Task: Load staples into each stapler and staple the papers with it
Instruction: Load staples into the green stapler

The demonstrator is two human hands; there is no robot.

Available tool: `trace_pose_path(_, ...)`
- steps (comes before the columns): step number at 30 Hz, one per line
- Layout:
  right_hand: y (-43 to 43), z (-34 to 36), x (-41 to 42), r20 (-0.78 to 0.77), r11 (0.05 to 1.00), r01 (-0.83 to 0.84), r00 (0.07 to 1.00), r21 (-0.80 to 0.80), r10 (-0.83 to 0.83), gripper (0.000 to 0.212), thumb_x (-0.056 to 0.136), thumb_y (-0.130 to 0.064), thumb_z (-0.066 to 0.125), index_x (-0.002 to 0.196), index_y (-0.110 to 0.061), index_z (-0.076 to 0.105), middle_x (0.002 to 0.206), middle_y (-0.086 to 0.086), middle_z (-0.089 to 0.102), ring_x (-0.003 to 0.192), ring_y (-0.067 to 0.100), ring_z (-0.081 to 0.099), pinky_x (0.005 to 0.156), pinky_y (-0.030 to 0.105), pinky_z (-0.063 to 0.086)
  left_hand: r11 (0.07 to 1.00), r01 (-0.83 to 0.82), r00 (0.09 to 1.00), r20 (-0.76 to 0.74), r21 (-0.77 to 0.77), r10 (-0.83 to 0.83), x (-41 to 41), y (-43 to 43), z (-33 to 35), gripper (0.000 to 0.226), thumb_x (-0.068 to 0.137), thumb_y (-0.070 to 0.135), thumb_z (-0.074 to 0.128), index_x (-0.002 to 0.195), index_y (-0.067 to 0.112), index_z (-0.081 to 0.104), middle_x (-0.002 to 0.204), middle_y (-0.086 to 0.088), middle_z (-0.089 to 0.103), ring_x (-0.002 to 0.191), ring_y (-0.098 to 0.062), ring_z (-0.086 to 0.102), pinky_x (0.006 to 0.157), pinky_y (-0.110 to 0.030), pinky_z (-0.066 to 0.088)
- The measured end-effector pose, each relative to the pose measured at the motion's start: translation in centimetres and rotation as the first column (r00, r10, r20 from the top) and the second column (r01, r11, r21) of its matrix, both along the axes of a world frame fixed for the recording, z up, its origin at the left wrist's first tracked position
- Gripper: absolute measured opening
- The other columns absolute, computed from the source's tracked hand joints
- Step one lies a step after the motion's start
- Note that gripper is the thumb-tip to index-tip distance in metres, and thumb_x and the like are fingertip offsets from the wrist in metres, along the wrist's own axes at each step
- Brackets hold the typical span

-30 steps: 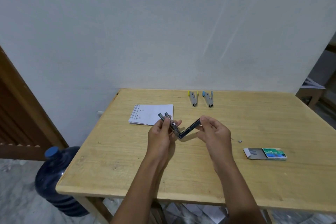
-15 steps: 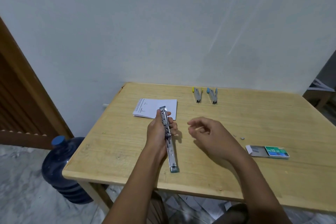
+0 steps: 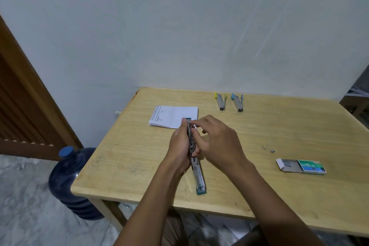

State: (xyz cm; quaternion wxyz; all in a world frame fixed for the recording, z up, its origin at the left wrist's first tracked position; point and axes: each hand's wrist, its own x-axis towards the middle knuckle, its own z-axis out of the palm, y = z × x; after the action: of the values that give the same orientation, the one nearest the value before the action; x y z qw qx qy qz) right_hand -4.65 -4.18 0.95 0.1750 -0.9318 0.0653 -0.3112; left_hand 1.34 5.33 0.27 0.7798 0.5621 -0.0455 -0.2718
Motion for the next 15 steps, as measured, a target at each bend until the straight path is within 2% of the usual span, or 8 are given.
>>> trace_pose_path(6,0.0,-0.2,0.2,-0.004,0.999,-0.023,1.0,0.038,0.023,0.017,0.089,-0.029,0.06,0.102,-0.03,0.07,0.092,-0.015,0.064,0.075,0.002,0.057,0.06,0.026,0.05,0.997,0.058,0.998,-0.005,0.052,-0.058,0.3,-0.1,0.2,0.054,0.105,0.045,0.03,0.076,0.008,0.056,0.041,-0.007,0.038,0.028,-0.015,0.032,0.037,-0.021,0.024)
trace_pose_path(11,0.4,-0.8,0.1,-0.027,0.997,-0.047,0.998,0.056,0.049,0.019,0.085,-0.037,0.051,0.094,-0.029,0.067,0.085,-0.016,0.055,0.067,0.002,0.049,0.057,0.022,0.045,0.999,0.047,0.998,-0.051,0.014,-0.046,0.5,-0.2,0.2,0.054,0.107,0.042,0.029,0.073,0.006,0.053,0.046,-0.006,0.053,0.032,-0.014,0.038,0.035,-0.019,0.029)
trace_pose_path(13,0.4,-0.6,-0.3,-0.005,0.997,-0.055,0.998,0.056,0.056,0.019,0.085,-0.038,0.05,0.091,-0.028,0.065,0.083,-0.017,0.052,0.067,0.003,0.049,0.056,0.02,0.044,0.999,0.037,0.997,-0.074,0.01,-0.036,0.4,-0.2,0.3,0.055,0.107,0.041,0.029,0.071,0.007,0.053,0.047,-0.005,0.056,0.036,-0.015,0.041,0.039,-0.022,0.03)
trace_pose_path(15,0.6,-0.3,-0.9,0.029,0.996,-0.074,0.997,0.053,0.073,0.014,0.084,-0.035,0.053,0.087,-0.026,0.064,0.083,-0.015,0.055,0.068,0.005,0.053,0.055,0.025,0.047,1.0,0.0,0.993,-0.114,0.009,0.001,0.7,-0.3,0.3,0.053,0.106,0.042,0.033,0.07,0.009,0.055,0.049,-0.004,0.058,0.046,-0.017,0.048,0.048,-0.026,0.036)
